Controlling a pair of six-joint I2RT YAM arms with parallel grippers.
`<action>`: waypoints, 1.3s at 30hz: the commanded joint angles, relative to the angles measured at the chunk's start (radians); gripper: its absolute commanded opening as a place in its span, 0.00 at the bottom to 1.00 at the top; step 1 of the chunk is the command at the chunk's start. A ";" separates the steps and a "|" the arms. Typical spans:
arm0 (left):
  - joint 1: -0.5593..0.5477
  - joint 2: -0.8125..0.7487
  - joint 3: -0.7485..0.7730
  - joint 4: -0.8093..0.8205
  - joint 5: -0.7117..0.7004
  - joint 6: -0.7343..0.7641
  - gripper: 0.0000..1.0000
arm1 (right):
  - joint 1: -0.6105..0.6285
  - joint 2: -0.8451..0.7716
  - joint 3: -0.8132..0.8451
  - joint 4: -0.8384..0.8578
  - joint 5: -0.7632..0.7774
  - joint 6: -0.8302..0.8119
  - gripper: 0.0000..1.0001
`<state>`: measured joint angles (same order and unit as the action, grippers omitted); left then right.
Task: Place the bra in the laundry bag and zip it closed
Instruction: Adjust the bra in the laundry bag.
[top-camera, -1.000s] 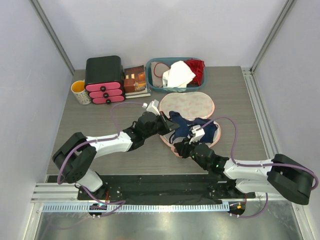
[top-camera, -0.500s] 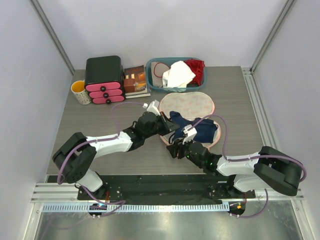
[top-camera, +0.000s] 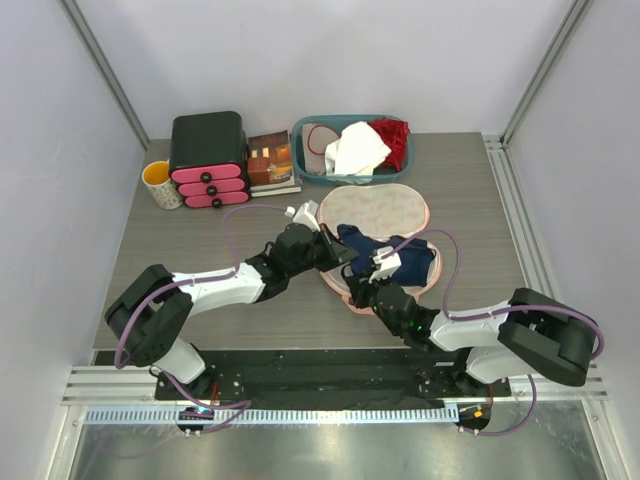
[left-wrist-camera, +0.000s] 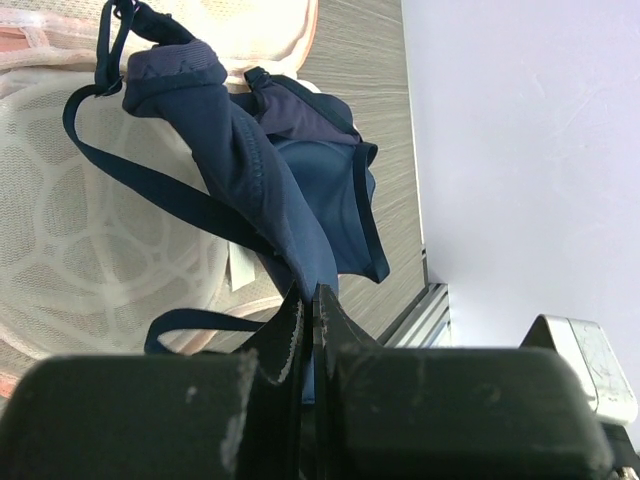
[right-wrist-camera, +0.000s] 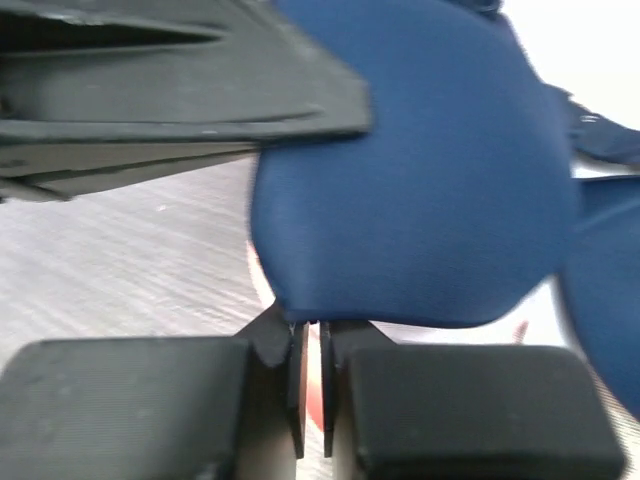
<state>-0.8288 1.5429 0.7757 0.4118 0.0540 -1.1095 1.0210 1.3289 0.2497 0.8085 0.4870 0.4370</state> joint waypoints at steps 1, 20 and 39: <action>0.007 0.002 0.014 0.004 0.004 0.030 0.00 | 0.005 0.009 -0.012 0.077 0.150 -0.040 0.01; 0.056 0.124 -0.065 0.087 0.035 0.005 0.00 | 0.007 0.110 0.063 -0.069 0.243 0.032 0.08; 0.057 0.122 -0.069 0.021 0.003 0.082 0.30 | 0.005 -0.397 0.132 -0.821 0.167 0.241 0.60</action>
<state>-0.7753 1.6794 0.6968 0.4461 0.0570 -1.0824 1.0245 1.0454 0.3424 0.1589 0.6441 0.6254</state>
